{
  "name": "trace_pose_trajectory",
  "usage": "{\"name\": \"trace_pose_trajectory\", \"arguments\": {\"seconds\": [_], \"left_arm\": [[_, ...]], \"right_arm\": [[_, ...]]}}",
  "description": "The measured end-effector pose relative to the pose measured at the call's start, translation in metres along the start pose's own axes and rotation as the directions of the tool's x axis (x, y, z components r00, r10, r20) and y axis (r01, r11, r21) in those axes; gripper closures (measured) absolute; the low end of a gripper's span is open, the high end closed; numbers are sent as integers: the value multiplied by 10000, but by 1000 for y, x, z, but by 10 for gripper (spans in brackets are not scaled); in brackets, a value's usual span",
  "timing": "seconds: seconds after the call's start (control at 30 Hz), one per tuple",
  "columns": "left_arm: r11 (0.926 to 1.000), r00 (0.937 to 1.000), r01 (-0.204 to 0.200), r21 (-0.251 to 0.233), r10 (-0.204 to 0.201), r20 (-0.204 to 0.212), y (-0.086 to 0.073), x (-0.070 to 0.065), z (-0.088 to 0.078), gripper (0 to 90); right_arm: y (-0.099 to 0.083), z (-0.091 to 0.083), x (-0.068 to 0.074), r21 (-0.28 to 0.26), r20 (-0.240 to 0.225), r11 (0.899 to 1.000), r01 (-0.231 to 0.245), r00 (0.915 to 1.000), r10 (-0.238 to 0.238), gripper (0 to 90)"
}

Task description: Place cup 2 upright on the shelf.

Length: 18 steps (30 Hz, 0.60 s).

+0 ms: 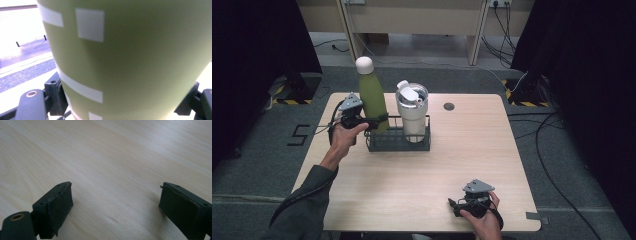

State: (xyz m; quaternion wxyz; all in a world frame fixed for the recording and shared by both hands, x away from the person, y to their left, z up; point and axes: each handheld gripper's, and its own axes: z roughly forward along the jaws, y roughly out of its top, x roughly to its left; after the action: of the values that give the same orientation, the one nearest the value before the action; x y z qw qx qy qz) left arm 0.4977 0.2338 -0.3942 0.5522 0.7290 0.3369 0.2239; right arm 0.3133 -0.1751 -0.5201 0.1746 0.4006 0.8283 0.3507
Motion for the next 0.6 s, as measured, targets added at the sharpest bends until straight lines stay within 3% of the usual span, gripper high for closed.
{"name": "trace_pose_trajectory", "arguments": {"seconds": [0.6], "left_arm": [[9998, 9995, 180, 105, -177, -265, -14, 9, 14, 204]], "right_arm": [[0, 0, 0, 12, -17, 10000, 15, 10000, -15, 117]]}}
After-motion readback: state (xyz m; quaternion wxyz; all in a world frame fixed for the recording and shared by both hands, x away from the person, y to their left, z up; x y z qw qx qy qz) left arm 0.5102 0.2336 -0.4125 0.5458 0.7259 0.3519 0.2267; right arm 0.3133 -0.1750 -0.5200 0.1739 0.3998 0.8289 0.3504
